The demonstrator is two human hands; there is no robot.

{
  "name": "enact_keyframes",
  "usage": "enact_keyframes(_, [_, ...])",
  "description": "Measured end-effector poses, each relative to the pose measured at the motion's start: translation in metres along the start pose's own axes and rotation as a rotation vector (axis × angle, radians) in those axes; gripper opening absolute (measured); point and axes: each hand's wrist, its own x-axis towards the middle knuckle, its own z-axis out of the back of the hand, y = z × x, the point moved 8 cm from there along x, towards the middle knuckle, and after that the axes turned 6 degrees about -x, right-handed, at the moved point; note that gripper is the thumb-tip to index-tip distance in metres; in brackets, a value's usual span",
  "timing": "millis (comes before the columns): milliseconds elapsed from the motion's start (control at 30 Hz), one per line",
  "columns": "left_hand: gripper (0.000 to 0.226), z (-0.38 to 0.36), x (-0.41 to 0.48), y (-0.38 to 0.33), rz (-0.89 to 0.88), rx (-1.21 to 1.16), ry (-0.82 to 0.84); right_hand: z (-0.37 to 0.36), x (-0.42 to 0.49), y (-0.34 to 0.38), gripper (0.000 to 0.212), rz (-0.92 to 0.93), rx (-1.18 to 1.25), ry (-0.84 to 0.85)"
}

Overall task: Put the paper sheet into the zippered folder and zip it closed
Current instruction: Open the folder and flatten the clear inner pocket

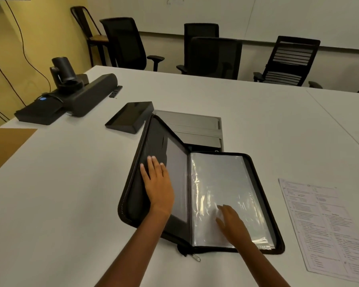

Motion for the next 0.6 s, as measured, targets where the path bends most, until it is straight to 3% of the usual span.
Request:
enact_keyframes(300, [0.07, -0.092, -0.024, -0.042, -0.161, -0.105, 0.171, -0.013, 0.008, -0.022, 0.05, -0.013, -0.161, -0.023])
enact_keyframes(600, [0.069, -0.137, -0.025, -0.041, -0.079, -0.262, 0.238, -0.027, 0.003, -0.032, 0.053, -0.018, -0.284, -0.038])
